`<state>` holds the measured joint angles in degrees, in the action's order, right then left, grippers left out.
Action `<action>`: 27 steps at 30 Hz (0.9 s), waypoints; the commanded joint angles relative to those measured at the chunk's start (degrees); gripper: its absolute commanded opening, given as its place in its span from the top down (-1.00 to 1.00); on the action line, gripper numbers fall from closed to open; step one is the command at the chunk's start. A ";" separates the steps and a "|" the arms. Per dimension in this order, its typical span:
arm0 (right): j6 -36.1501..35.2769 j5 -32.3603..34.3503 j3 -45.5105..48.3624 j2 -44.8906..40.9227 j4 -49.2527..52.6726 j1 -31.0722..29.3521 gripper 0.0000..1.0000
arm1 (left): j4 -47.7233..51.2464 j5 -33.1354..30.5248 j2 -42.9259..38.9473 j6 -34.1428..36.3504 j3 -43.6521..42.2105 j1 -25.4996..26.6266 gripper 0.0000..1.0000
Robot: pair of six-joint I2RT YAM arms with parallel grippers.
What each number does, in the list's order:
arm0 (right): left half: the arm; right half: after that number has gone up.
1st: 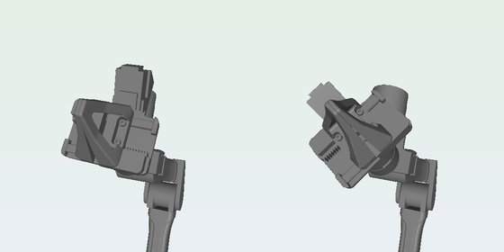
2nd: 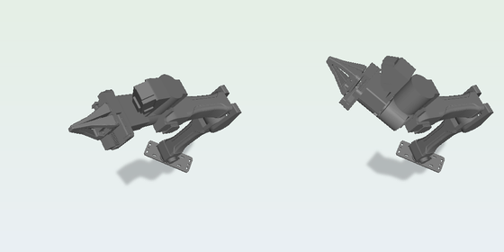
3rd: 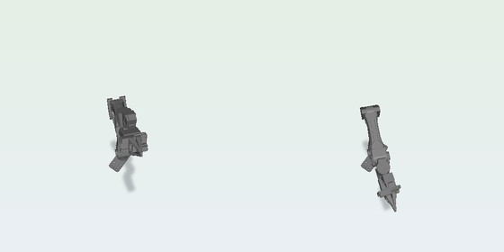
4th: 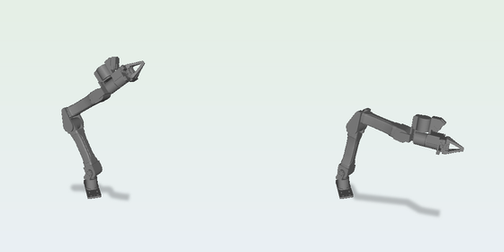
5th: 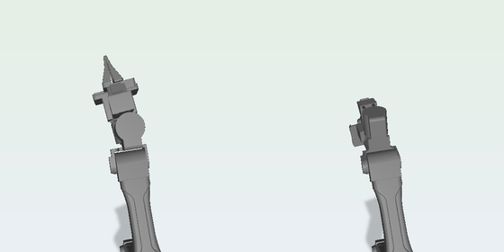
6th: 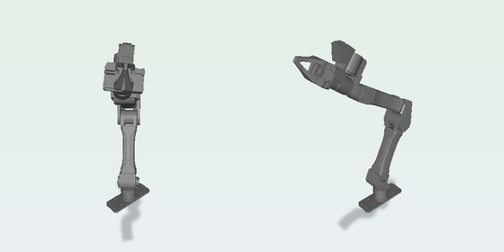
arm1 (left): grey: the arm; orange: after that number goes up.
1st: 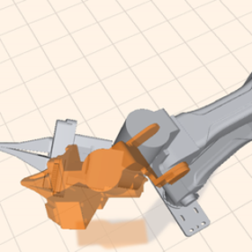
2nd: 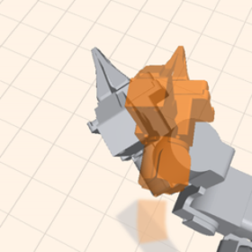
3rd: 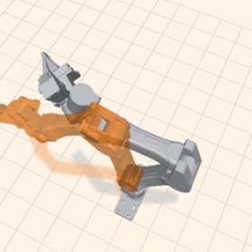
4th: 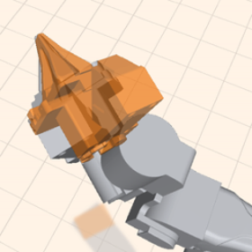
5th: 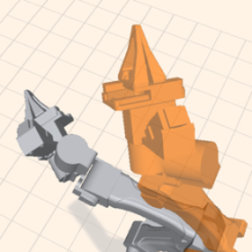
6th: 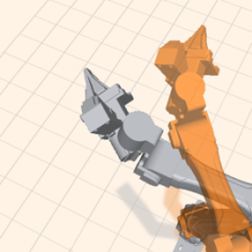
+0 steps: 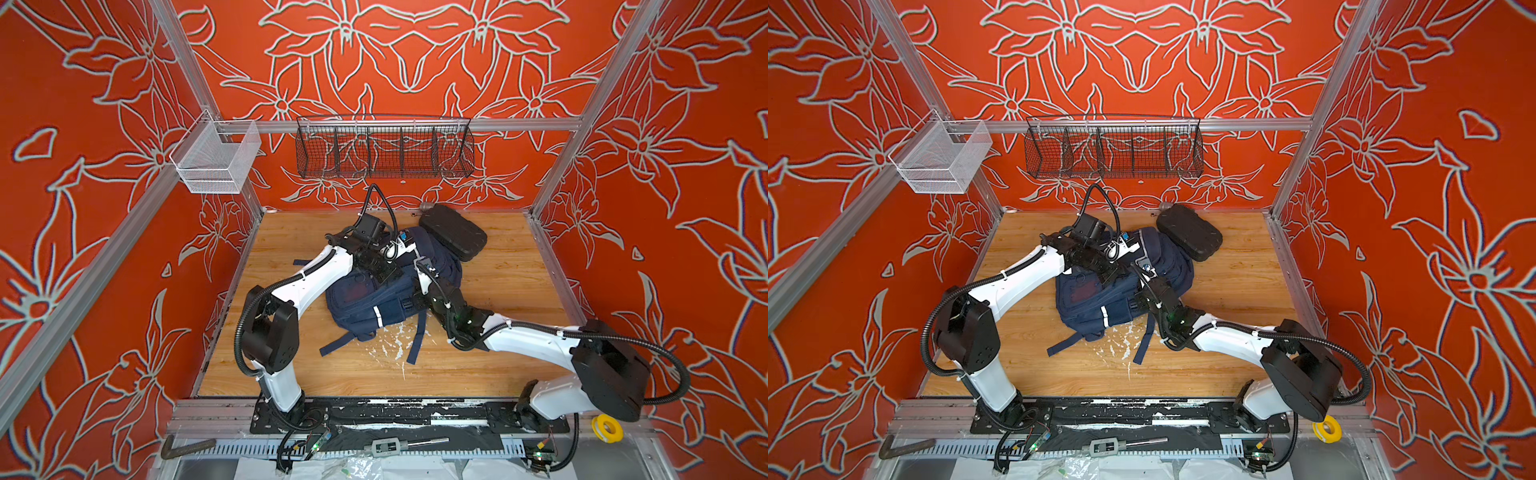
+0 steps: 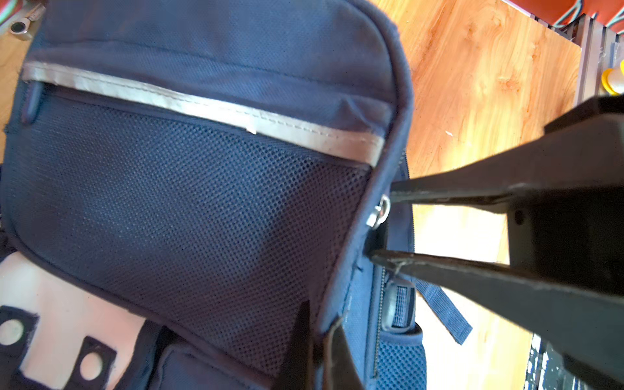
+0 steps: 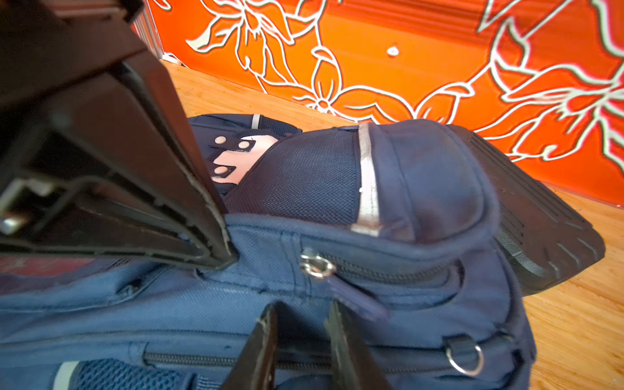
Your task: Pack the student bag
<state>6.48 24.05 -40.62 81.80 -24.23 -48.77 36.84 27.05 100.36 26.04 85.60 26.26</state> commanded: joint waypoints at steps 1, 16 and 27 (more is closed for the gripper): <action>-1.93 0.80 1.20 -0.81 -0.11 1.02 0.41 | -0.18 4.43 -2.57 -0.64 1.21 0.11 1.00; -2.75 -16.66 0.91 -1.54 -1.59 7.73 0.90 | 0.59 3.47 -3.75 -0.47 0.73 0.63 1.00; -3.72 -28.10 0.63 -4.82 4.89 11.61 1.00 | 0.99 1.28 -4.91 0.74 -1.00 0.64 1.00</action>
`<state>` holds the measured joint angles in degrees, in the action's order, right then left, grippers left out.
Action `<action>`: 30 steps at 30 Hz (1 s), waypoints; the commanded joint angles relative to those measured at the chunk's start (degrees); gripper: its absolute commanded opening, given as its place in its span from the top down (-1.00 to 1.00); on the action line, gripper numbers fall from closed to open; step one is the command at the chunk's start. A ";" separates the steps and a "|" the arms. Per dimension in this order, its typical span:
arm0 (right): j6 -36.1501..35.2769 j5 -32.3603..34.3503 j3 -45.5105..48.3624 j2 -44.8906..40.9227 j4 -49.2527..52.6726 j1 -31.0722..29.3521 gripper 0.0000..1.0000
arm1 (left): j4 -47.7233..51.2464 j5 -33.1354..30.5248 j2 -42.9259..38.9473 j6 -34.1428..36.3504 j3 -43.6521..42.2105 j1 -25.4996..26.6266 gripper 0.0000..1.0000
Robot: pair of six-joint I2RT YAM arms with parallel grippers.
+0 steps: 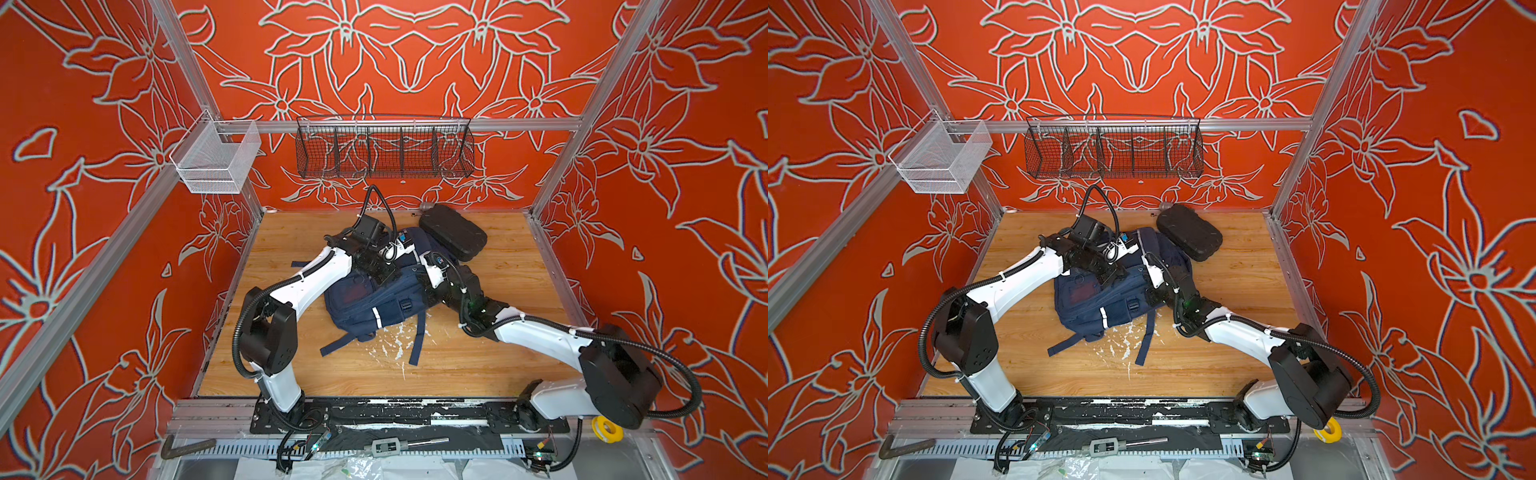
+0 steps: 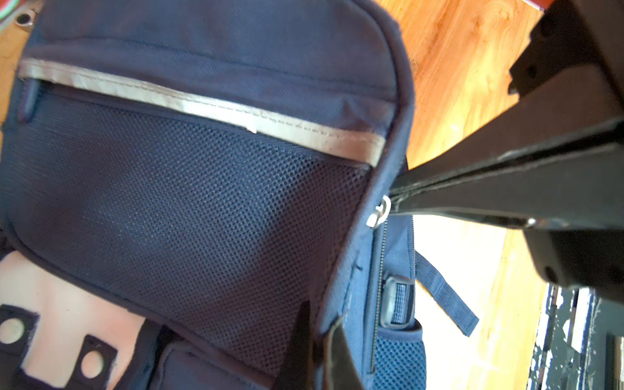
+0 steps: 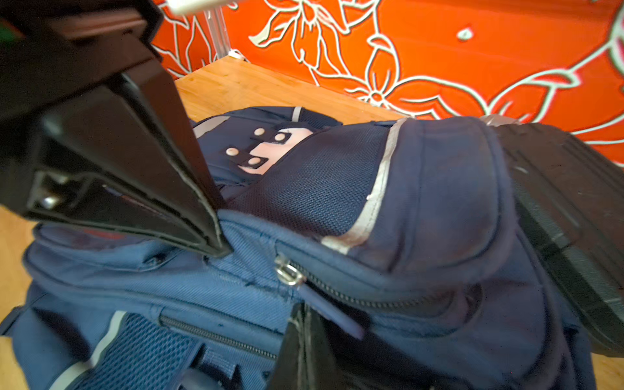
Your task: Pack the student bag
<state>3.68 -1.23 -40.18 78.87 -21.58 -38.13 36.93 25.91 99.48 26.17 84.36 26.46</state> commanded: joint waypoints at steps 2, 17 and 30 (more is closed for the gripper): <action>-1.19 -3.28 0.10 -2.65 3.16 1.39 1.00 | 1.13 1.92 -4.12 1.19 -0.13 0.44 1.00; -4.29 -12.58 -4.39 0.32 6.37 1.66 0.54 | 1.94 1.52 -4.93 1.89 -0.51 0.46 1.00; -12.71 -4.64 -3.72 -6.72 13.81 1.45 0.53 | 2.88 1.44 -5.55 3.09 -1.02 0.44 1.00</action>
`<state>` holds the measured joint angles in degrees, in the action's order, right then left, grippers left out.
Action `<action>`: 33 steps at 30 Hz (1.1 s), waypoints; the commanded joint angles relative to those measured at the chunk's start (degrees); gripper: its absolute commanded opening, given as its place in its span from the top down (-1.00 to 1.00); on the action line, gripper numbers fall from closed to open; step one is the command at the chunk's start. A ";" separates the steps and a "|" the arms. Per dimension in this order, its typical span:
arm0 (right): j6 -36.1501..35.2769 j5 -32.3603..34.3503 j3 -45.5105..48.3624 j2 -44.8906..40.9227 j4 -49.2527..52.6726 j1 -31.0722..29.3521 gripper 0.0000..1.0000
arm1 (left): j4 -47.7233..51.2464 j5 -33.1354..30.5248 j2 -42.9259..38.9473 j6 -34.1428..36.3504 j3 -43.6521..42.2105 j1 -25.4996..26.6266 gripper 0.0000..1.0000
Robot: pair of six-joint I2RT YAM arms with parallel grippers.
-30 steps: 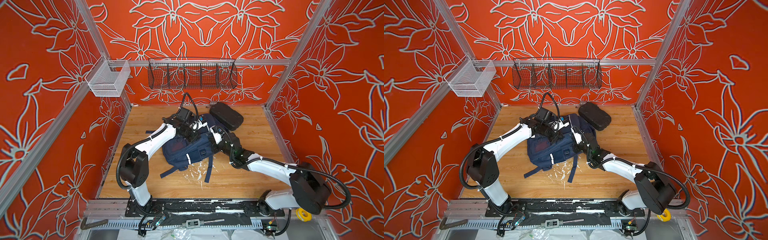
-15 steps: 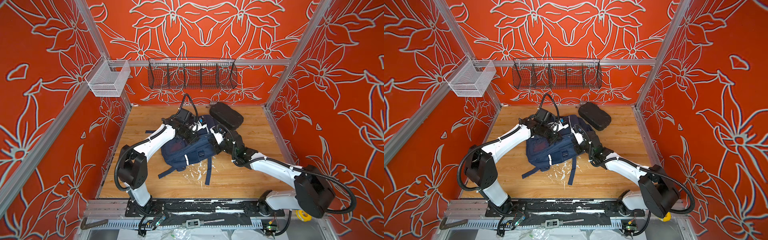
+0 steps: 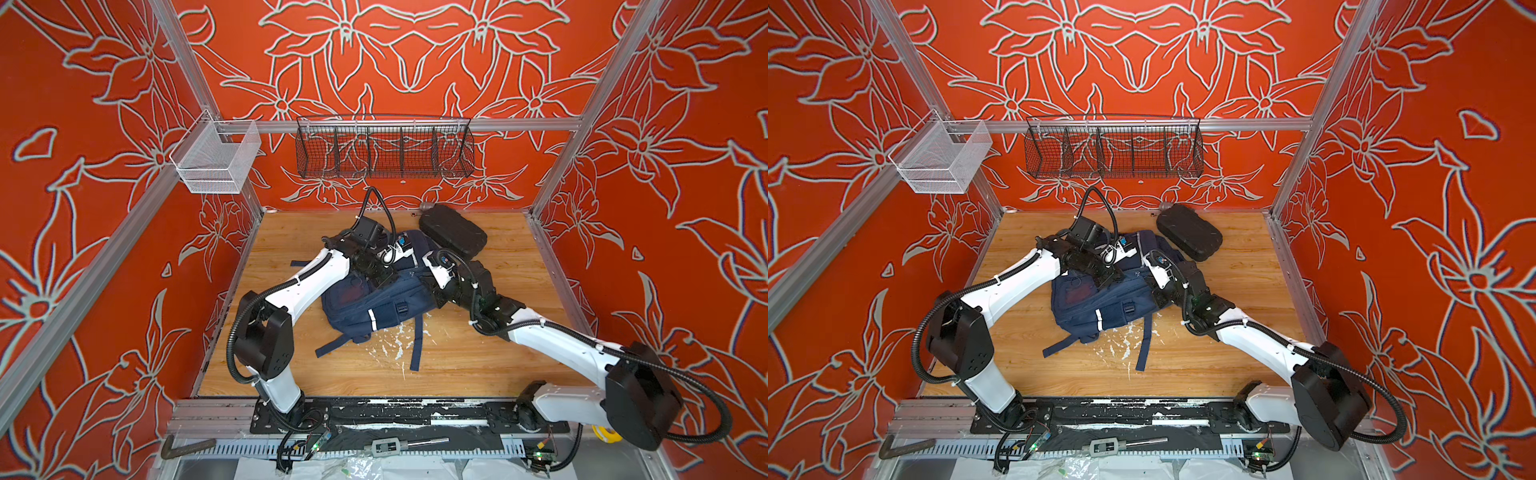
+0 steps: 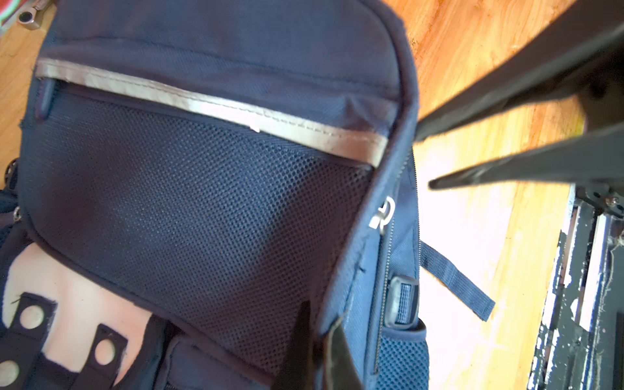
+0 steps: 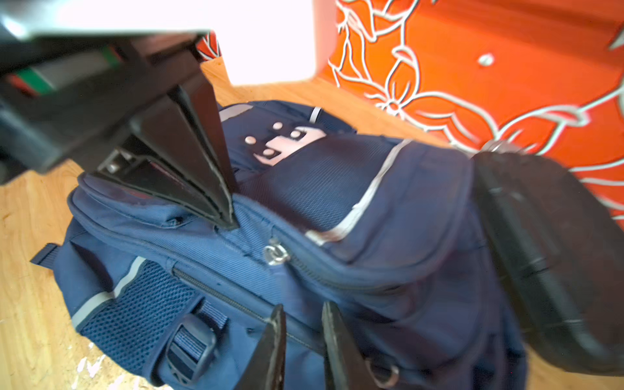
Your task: Pack the student bag
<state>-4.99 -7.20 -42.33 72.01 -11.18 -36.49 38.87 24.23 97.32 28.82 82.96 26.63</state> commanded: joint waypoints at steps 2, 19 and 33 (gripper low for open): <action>-4.94 0.53 -2.61 1.13 3.85 -0.17 0.48 | 1.07 3.30 -3.28 0.45 0.59 0.28 1.00; -1.55 -1.24 -6.00 7.26 3.87 -0.95 0.28 | 0.41 4.25 -3.45 -0.30 0.63 0.26 1.00; -2.04 3.81 -6.40 9.82 -1.55 -4.37 0.28 | -0.55 4.85 -3.26 -2.63 0.88 0.44 1.00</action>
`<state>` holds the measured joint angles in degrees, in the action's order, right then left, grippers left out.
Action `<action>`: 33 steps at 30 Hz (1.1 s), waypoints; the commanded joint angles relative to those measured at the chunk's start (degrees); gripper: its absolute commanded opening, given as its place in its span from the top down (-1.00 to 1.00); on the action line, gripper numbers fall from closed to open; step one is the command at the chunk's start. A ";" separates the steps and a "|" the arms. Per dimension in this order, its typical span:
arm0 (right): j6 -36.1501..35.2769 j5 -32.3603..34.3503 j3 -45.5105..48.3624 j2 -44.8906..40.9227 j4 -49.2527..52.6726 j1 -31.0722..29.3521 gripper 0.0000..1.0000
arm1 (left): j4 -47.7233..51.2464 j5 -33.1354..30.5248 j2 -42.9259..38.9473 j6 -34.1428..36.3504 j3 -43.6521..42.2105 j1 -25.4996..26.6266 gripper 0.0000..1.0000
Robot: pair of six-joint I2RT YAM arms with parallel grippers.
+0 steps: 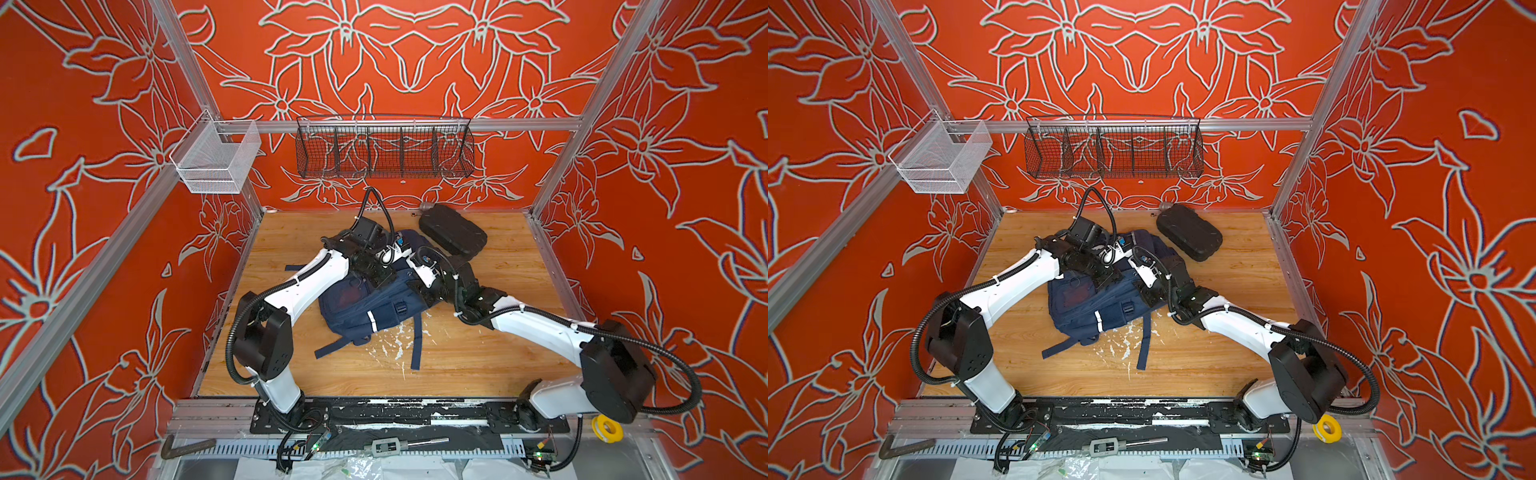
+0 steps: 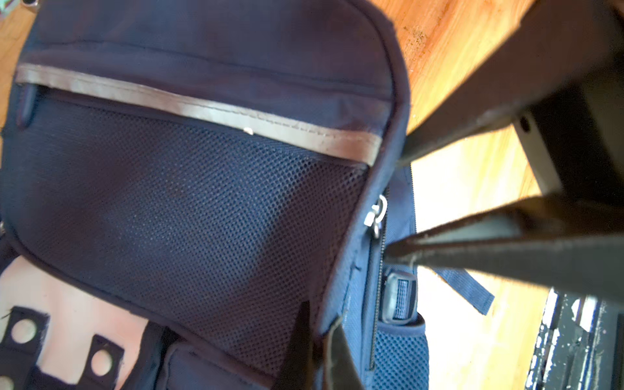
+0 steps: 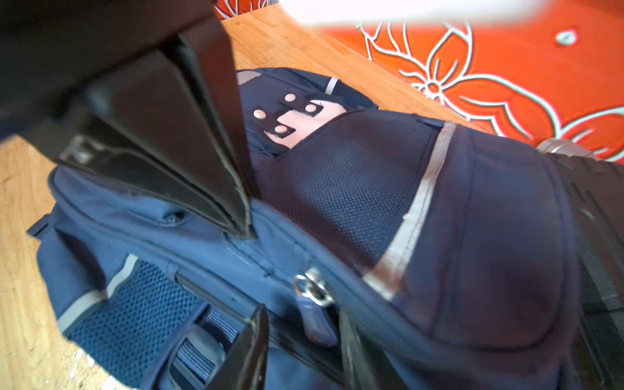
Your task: Pack the student bag
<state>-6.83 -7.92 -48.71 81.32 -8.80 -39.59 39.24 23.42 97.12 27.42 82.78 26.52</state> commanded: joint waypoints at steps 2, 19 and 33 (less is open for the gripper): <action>-0.43 8.63 0.94 0.33 -5.82 -2.22 0.28 | -0.86 6.85 -3.16 -1.43 1.26 0.55 1.00; -2.42 9.11 2.39 -0.99 -7.17 -3.56 0.63 | 3.25 9.05 -1.84 -0.30 3.18 0.47 1.00; -1.83 12.84 4.52 -4.34 -6.80 -2.76 0.37 | 4.61 11.28 -2.29 -0.55 3.13 0.32 1.00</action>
<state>-7.11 1.69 -44.18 78.00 -14.02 -42.39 42.17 27.57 97.12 27.20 83.46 26.15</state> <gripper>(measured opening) 0.312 0.060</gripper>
